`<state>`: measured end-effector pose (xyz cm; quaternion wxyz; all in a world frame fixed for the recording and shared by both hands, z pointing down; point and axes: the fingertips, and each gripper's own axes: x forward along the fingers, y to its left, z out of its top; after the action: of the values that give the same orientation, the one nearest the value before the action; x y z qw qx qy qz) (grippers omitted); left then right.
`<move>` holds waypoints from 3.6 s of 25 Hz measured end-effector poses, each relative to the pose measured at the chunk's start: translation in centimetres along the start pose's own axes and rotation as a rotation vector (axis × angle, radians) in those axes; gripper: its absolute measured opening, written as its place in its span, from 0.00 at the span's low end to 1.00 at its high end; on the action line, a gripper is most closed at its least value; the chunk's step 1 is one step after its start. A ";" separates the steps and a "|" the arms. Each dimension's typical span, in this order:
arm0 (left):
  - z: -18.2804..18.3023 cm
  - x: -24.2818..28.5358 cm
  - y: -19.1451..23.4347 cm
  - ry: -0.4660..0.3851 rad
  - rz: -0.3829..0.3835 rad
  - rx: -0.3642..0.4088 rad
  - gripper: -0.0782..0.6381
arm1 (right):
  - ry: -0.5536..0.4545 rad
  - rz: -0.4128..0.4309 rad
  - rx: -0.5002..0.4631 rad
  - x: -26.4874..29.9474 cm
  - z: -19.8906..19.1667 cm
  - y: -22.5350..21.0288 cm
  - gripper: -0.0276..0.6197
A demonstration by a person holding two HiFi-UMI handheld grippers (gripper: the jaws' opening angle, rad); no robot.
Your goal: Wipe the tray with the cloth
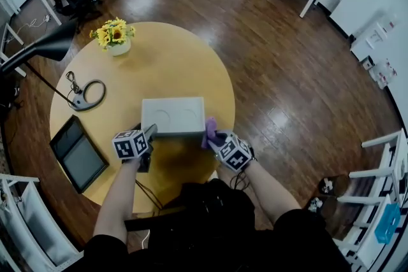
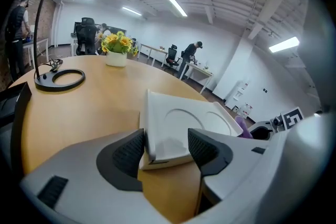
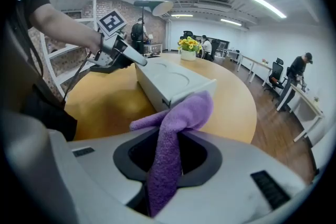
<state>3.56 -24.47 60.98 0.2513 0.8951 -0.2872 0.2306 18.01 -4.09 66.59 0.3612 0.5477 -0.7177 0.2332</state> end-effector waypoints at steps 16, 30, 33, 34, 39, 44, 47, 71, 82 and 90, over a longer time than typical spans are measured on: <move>-2.5 -1.7 -0.4 0.003 0.053 -0.069 0.46 | -0.420 0.321 0.886 -2.1 9.9 -11.8 0.18; -3.3 -3.2 0.0 -0.050 0.077 -0.153 0.46 | -0.322 0.346 0.951 0.7 8.0 -7.4 0.18; -3.4 -3.3 0.1 -0.059 0.073 -0.167 0.46 | -0.408 0.465 1.127 -0.3 5.7 -5.8 0.18; -3.4 -3.3 0.1 -0.061 0.072 -0.170 0.46 | -0.427 0.492 1.145 -0.7 5.1 -5.2 0.18; -3.2 -3.5 0.0 -0.084 0.073 -0.178 0.46 | -0.391 0.487 1.000 -2.0 4.3 -2.5 0.18; -3.6 -4.1 -0.4 -0.104 0.084 -0.189 0.45 | -0.288 0.424 0.846 -2.2 4.6 -2.3 0.18; -4.0 -4.6 -1.6 -0.093 0.061 -0.204 0.45 | -0.276 0.399 0.716 -3.6 6.4 -3.7 0.18; -5.1 -7.7 -0.6 -0.139 -0.046 -0.247 0.44 | 0.169 0.253 0.168 10.0 19.3 5.7 0.18; -5.2 -5.7 -1.6 -0.089 -0.093 -0.201 0.44 | 0.213 0.132 0.317 5.5 11.8 -4.8 0.18; -5.9 -5.3 -2.3 -0.053 -0.097 -0.208 0.44 | 0.226 -0.014 0.013 4.0 12.1 -2.9 0.18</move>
<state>-0.42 -17.28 61.86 0.3462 0.8827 -0.2725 0.1635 17.08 -16.27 61.89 0.4381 0.5253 -0.6669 0.2957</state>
